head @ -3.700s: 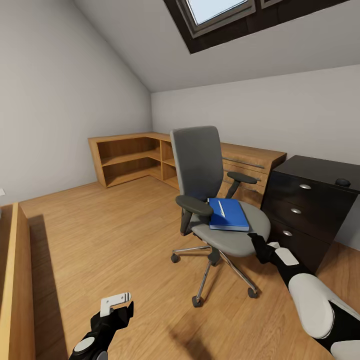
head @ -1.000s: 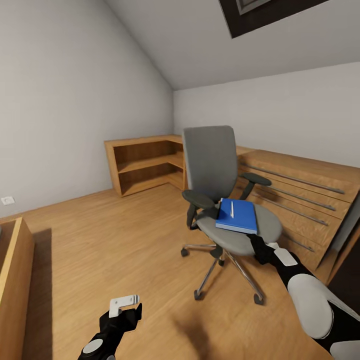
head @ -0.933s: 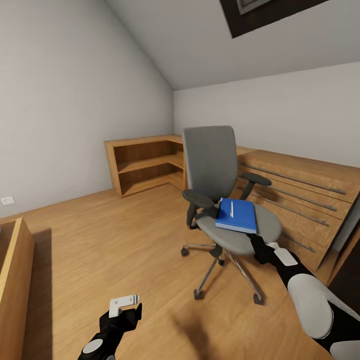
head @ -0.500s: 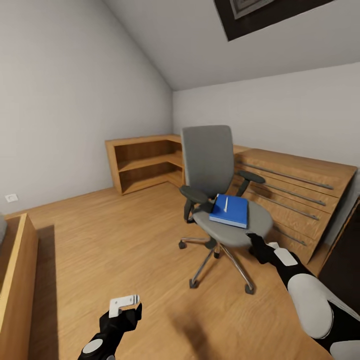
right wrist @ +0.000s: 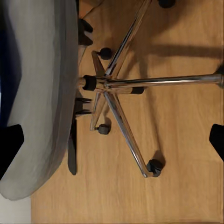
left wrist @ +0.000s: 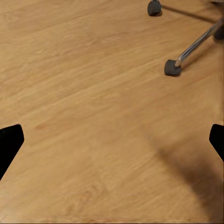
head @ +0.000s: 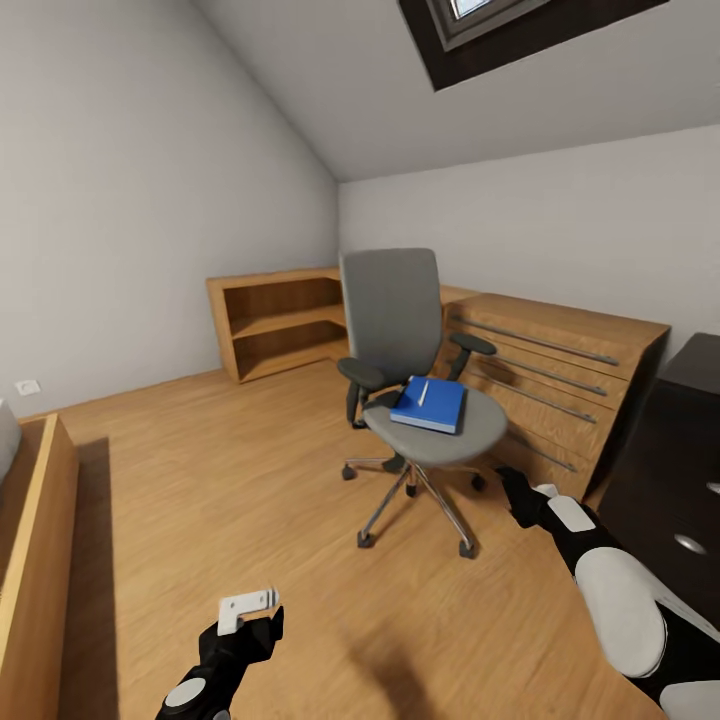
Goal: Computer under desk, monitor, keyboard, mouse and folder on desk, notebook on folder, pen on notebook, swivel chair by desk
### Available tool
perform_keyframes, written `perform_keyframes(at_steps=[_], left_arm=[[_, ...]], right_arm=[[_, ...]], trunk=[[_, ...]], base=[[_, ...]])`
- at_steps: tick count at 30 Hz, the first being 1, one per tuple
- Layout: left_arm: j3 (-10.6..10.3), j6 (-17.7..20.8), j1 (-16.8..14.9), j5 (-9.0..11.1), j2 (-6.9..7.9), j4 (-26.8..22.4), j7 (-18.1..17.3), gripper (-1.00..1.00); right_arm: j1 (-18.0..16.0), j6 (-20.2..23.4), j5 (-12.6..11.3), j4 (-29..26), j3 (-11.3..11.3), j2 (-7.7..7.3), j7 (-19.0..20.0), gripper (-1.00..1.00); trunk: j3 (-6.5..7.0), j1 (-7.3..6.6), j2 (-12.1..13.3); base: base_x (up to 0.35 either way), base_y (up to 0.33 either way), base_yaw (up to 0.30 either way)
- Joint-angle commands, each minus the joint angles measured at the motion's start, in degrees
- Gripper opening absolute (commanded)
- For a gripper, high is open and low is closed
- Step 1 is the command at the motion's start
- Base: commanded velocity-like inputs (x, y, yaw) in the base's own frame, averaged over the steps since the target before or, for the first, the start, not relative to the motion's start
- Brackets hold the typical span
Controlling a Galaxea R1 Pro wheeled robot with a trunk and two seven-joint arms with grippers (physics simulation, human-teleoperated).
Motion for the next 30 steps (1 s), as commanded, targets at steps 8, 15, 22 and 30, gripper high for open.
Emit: perform_keyframes(at_steps=[8,15,22,30], left_arm=[[-0.1,0.1,0.0,0.6,0.01,-0.1,0.6,1.00],[0.1,-0.4,0.0,0.6,0.04,0.4,0.4,1.00],[0.4,-4.8,0.0,0.6,-0.04,9.8,0.6,1.00],[0.3,-9.4,0.0,0.7,-0.03,18.2,0.5,1.00]], right_arm=[[0.0,0.3,-0.3,-0.1,-0.2,-0.02,-0.1,1.00],[0.0,-3.5,5.9,0.0,0.1,2.37,-0.4,1.00],[0.4,-17.0,30.8,9.3,0.1,8.36,-5.3,1.00],[6.0,-33.6,43.7,18.5,0.1,9.66,-13.2,1.00]], trunk=[[-0.05,-0.04,0.0],[0.49,-0.70,1.2],[1.75,-2.23,4.0],[3.19,-3.99,7.2]], base=[[-0.274,-0.195,0.000],[-0.097,-0.069,0.000],[-0.006,-0.004,0.000],[0.000,0.000,0.000]])
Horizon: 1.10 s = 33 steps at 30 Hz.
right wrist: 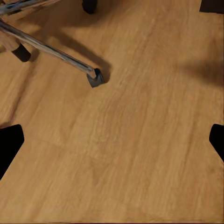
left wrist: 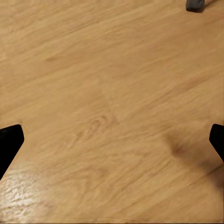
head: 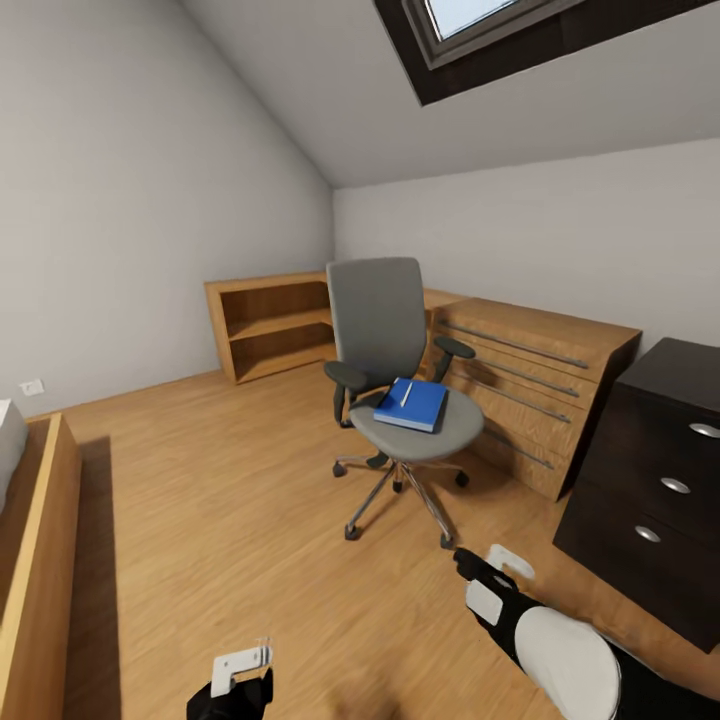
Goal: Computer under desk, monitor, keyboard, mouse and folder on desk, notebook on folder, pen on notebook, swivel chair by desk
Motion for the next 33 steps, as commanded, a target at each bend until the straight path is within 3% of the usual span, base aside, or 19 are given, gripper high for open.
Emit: perform_keyframes(at_steps=[1,9,12,21,27,31,33], left_arm=[[-0.1,0.0,0.0,0.5,0.01,0.6,0.4,1.00],[-0.1,-1.9,0.0,0.5,0.16,8.7,0.3,1.00],[-0.1,-6.3,0.0,0.4,0.06,14.6,0.0,1.00],[-0.5,-11.3,0.0,0.3,-0.64,21.2,-0.1,1.00],[-0.5,-11.6,0.1,0.2,-0.81,24.6,-0.1,1.00],[-0.5,-12.3,0.0,0.2,-0.82,28.0,-0.2,1.00],[-0.5,-14.0,-0.1,0.2,-0.82,31.3,-0.2,1.00]], right_arm=[[1.2,-1.6,1.0,0.2,-0.2,0.25,-0.6,1.00],[9.3,-8.4,5.4,0.9,-0.2,1.89,-2.6,1.00],[13.0,-12.0,6.9,1.0,-0.2,1.97,-4.5,1.00],[20.4,-22.6,7.8,1.1,-0.2,1.77,-7.6,1.00],[22.5,-23.9,9.0,1.0,-0.2,1.99,-7.6,1.00],[23.2,-24.9,12.4,1.1,-0.2,2.00,-7.6,1.00],[23.5,-26.6,16.0,1.1,-0.2,1.98,-7.6,1.00]], trunk=[[0.15,-0.24,0.4],[1.59,-2.00,3.6],[2.12,-2.66,4.8],[3.74,-4.63,8.4],[4.82,-5.95,10.8],[5.54,-6.83,12.4],[5.89,-7.27,13.2]], base=[[0.000,0.000,0.000],[0.000,0.000,0.000],[0.000,0.000,0.000],[0.000,0.000,0.000],[0.000,0.000,0.000],[0.000,0.000,0.000],[0.000,0.000,0.000]])
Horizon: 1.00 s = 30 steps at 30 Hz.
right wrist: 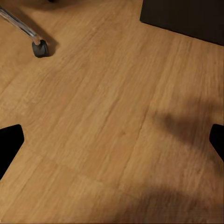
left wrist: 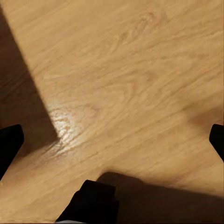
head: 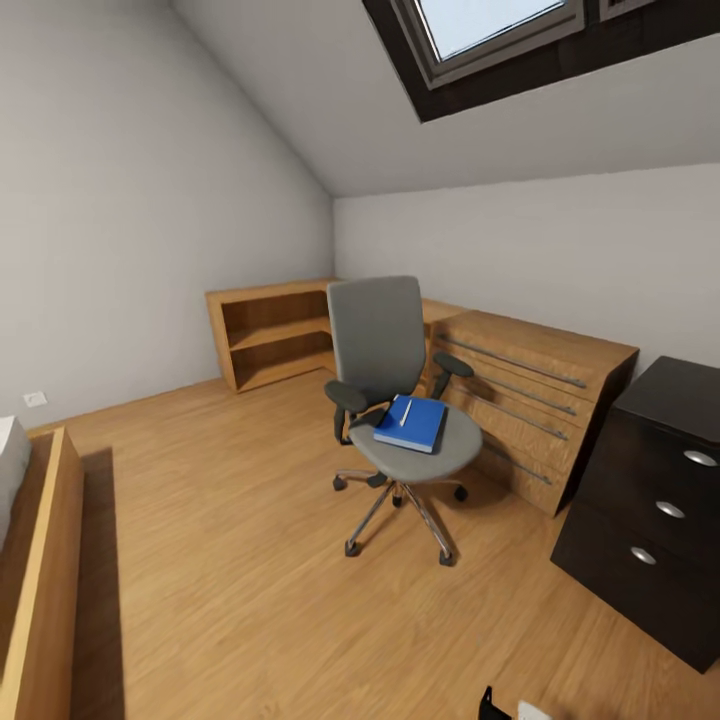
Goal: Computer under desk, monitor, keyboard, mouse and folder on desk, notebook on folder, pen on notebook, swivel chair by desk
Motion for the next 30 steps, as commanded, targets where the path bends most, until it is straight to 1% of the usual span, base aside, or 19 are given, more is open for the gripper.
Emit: perform_keyframes(at_steps=[1,4,5,7,10,11,12,13,15,16,18,19,23,30], left_arm=[[-0.4,-0.3,-0.1,0.4,0.05,0.6,0.5,1.00],[-0.4,-1.2,-0.5,0.5,0.05,2.0,0.4,1.00],[-0.4,-1.5,-0.7,0.5,0.05,2.6,0.4,1.00],[-0.4,-1.8,-1.0,0.5,0.05,3.2,0.1,1.00],[-0.4,-1.9,-1.2,0.5,0.07,4.1,-0.8,1.00],[-0.4,-1.9,-1.6,0.6,0.11,5.0,-1.9,1.00],[-0.4,-1.9,-1.9,0.6,0.15,5.6,-2.6,1.00],[-0.3,-1.9,-2.9,0.6,0.21,7.2,-4.2,1.00],[-0.3,-1.8,-4.1,0.6,0.25,9.3,-6.0,1.00],[-0.3,-1.8,-5.6,0.7,0.27,11.6,-7.6,1.00],[-0.3,-1.8,-7.0,0.7,0.29,13.7,-8.8,1.00],[-0.3,-1.9,-8.2,0.7,0.30,15.2,-9.7,1.00],[-0.3,-2.0,-10.0,0.6,0.12,17.2,-10.8,1.00],[-0.3,-2.5,-10.5,0.3,-0.20,17.8,-11.2,1.00]], right_arm=[[0.1,-0.6,1.5,0.1,-0.3,0.01,-0.4,1.00],[0.8,-1.8,4.1,0.1,-0.3,0.10,-0.4,1.00],[1.2,-2.5,5.8,0.1,-0.3,0.17,-0.4,1.00],[1.6,-3.4,7.7,0.2,-0.3,0.23,-0.4,1.00],[1.8,-3.9,8.7,0.2,-0.3,0.25,-0.4,1.00],[1.9,-4.1,9.1,0.2,-0.3,0.25,-0.4,1.00],[1.9,-4.1,9.3,0.2,-0.3,0.25,-0.3,1.00],[2.0,-4.2,9.5,0.2,-0.3,0.24,-0.3,1.00],[2.0,-4.3,9.6,0.2,-0.3,0.24,-0.2,1.00],[2.0,-4.3,9.7,0.2,-0.3,0.24,-0.2,1.00],[2.0,-4.3,9.7,0.2,-0.3,0.24,-0.2,1.00],[2.0,-4.4,9.8,0.2,-0.3,0.24,-0.2,1.00],[2.1,-4.4,9.8,0.2,-0.3,0.24,-0.1,1.00],[2.1,-4.3,9.8,0.2,-0.3,0.24,0.0,1.00]], trunk=[[0.13,-0.23,0.4],[0.67,-0.89,1.6],[0.85,-1.11,2.0],[1.21,-1.55,2.8],[1.75,-2.21,4.0],[1.93,-2.43,4.4],[2.11,-2.65,4.8],[2.29,-2.87,5.2],[2.65,-3.31,6.0],[2.83,-3.53,6.4],[3.19,-3.97,7.2],[3.37,-4.19,7.6],[4.08,-5.07,9.2],[5.34,-6.60,12.0]], base=[[0.000,0.000,0.000],[0.000,0.000,0.000],[0.000,0.000,0.000],[0.000,0.000,0.000],[0.000,0.000,0.000],[0.000,0.000,0.000],[0.000,0.000,0.000],[0.000,0.000,0.000],[0.000,0.000,0.000],[0.000,0.000,0.000],[0.000,0.000,0.000],[0.000,0.000,0.000],[0.000,0.000,0.000],[0.000,0.000,0.000]])
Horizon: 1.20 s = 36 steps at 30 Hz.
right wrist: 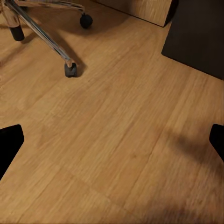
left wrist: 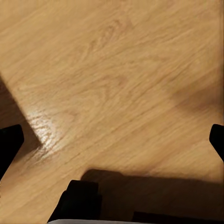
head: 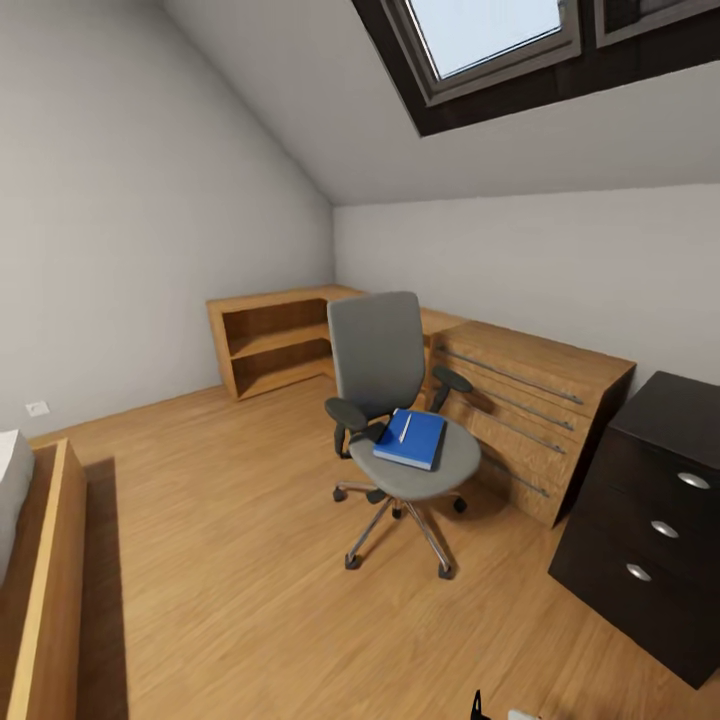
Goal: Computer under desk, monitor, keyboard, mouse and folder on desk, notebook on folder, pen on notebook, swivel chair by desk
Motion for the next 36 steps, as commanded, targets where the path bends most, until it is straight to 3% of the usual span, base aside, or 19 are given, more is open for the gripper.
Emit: perform_keyframes(at_steps=[1,9,13,17,27,36], left_arm=[[-0.5,-0.5,-0.1,0.6,-0.01,0.0,0.3,1.00],[-0.5,-5.7,-0.1,0.6,-0.06,0.2,0.6,1.00],[-0.5,-6.2,-0.1,0.5,-0.37,0.3,0.6,1.00],[-0.6,-6.5,-0.1,0.5,-1.86,0.3,0.8,1.00],[-0.7,-6.2,-0.1,0.5,-2.13,0.5,0.9,1.00],[-0.8,-6.1,-0.1,0.5,-2.25,1.6,0.8,1.00]], right_arm=[[-0.1,-0.1,0.6,0.1,-0.3,0.01,-0.4,1.00],[-0.1,0.0,0.6,0.1,-0.3,0.37,-0.4,1.00],[-0.1,-0.1,0.6,0.1,-0.3,0.42,-0.4,1.00],[-0.1,0.1,0.6,0.1,-0.3,0.54,-0.5,1.00],[-0.1,0.3,0.5,0.1,-0.3,0.62,-0.5,1.00],[-0.1,0.4,0.5,0.1,-0.3,0.61,-0.5,1.00]], trunk=[[0.13,-0.23,0.4],[1.57,-1.99,3.6],[2.28,-2.87,5.2],[3.00,-3.75,6.8],[4.80,-5.94,10.8],[6.41,-7.92,14.4]], base=[[0.000,0.000,0.000],[0.000,0.000,0.000],[0.000,0.000,0.000],[0.000,0.000,0.000],[0.000,0.000,-0.013],[0.000,0.000,-0.210]])
